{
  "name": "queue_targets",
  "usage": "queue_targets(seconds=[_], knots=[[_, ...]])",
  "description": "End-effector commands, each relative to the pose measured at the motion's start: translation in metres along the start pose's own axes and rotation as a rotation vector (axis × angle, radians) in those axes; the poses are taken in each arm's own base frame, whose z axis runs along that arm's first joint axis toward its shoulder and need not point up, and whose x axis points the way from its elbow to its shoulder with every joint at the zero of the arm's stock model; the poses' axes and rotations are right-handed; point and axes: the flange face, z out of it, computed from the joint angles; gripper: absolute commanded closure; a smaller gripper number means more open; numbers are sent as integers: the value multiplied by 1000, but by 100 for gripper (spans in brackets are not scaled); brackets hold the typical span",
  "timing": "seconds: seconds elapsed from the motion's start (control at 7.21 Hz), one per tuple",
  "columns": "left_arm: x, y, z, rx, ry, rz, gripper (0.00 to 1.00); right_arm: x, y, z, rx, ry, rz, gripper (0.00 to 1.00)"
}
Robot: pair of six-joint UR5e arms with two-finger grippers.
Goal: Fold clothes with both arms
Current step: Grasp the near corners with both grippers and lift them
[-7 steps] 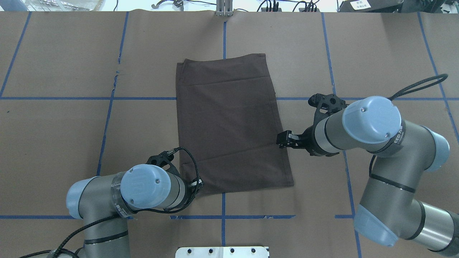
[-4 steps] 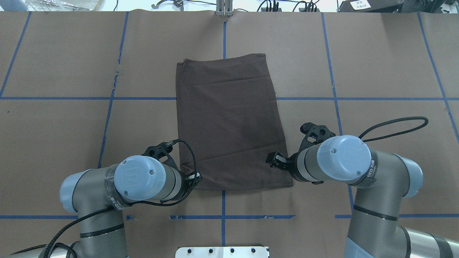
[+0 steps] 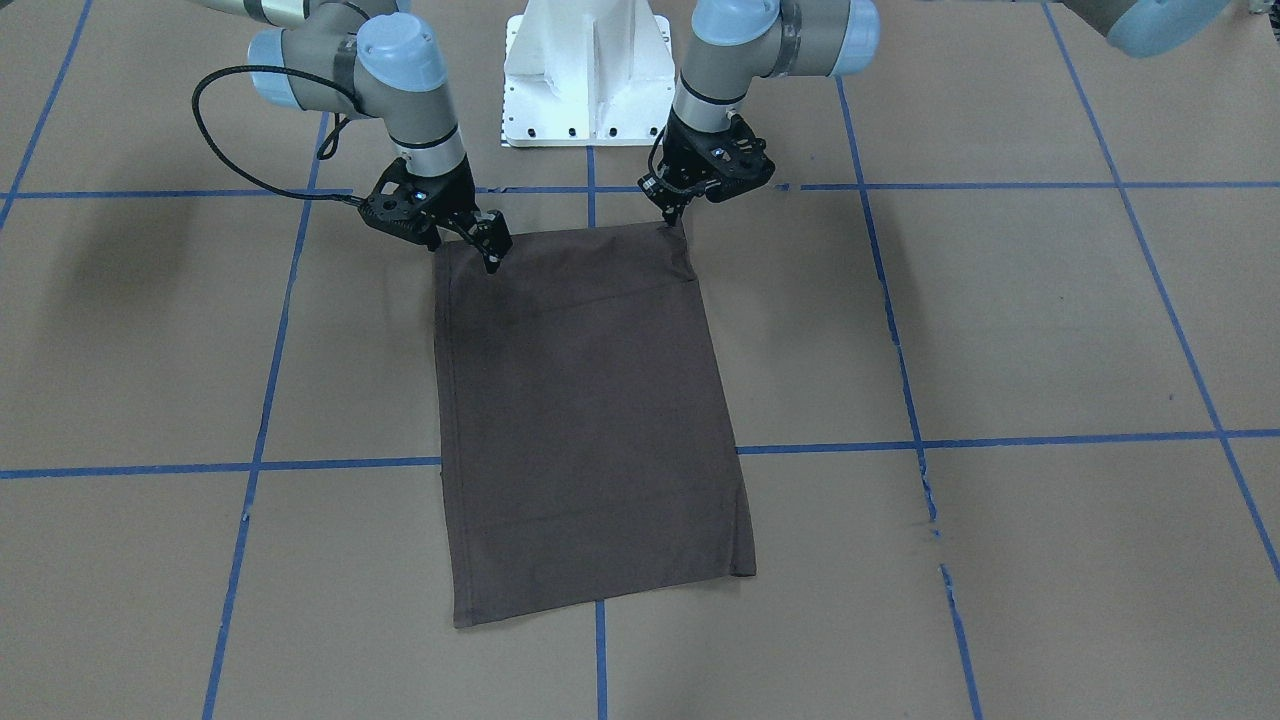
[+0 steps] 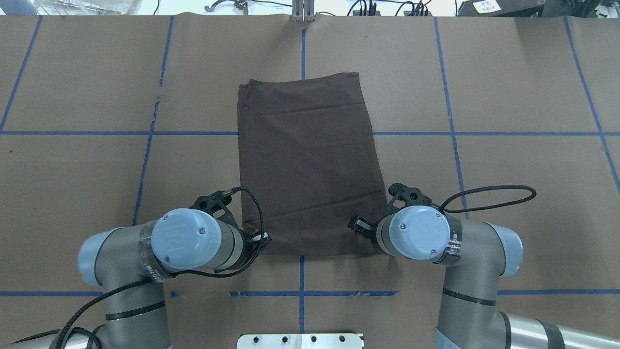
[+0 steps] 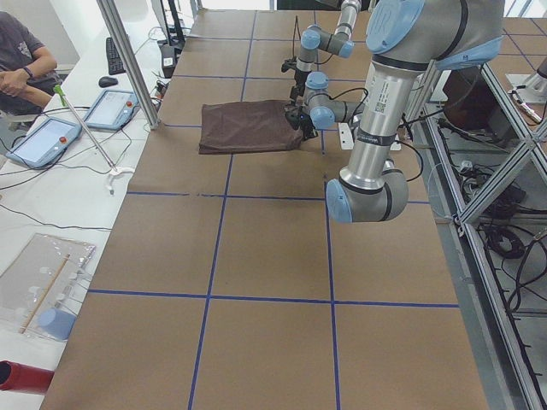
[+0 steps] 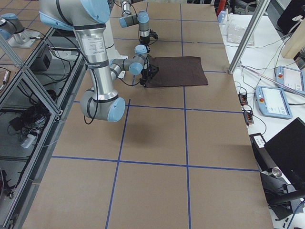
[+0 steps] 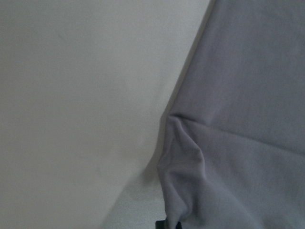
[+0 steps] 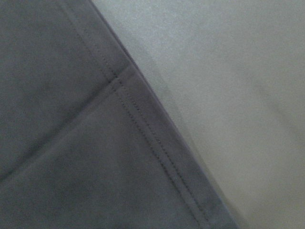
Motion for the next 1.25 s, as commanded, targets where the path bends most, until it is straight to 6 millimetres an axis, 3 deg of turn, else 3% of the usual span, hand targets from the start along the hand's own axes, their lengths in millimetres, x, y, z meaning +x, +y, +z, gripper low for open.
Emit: queue_targets(seconds=[0.0, 0.28, 0.69, 1.11], knots=[[2, -3, -2, 3, 5, -2, 100, -2, -1, 3, 2, 11, 3, 0], [2, -2, -6, -1, 10, -3, 100, -2, -2, 1, 3, 28, 5, 0], [1, 0, -5, 1, -1, -3, 100, -17, 4, -10, 12, 66, 9, 0], [1, 0, -5, 1, -1, -3, 100, -15, 3, -6, 14, 74, 9, 0]])
